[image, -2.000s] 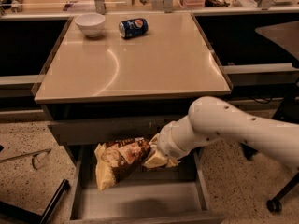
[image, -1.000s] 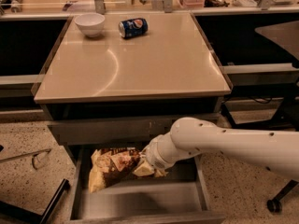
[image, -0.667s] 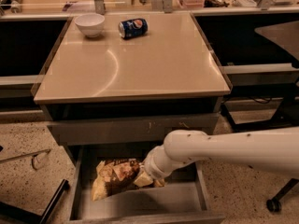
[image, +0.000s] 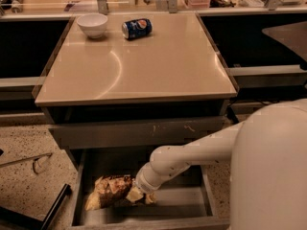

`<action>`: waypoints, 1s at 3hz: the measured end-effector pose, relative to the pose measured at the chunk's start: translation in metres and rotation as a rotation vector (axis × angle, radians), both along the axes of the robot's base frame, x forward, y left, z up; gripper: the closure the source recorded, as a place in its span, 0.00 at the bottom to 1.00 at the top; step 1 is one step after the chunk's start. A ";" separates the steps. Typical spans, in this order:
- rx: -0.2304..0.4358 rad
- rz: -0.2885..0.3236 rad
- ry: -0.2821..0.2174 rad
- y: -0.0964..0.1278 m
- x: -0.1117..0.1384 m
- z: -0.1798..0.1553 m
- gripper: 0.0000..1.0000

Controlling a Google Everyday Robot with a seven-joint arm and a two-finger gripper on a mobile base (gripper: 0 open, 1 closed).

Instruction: Place brown chip bag into middle drawer

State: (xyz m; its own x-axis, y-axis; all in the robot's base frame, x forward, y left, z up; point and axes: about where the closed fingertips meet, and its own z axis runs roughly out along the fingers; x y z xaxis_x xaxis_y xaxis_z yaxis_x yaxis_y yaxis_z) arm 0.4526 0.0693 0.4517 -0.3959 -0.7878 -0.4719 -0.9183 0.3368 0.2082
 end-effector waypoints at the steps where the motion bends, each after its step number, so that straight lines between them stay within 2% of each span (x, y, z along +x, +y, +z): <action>1: 0.012 -0.034 0.007 0.011 0.003 -0.027 1.00; 3: 0.022 -0.133 -0.039 0.018 0.011 -0.060 1.00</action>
Offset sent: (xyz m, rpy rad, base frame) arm 0.0143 0.0216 -0.0656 0.0044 -0.0544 -0.1582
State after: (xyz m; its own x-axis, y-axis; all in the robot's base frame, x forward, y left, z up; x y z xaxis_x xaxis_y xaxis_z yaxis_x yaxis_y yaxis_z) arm 0.4636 0.0869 0.3920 -0.4769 -0.7188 -0.5058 -0.8735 0.4514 0.1822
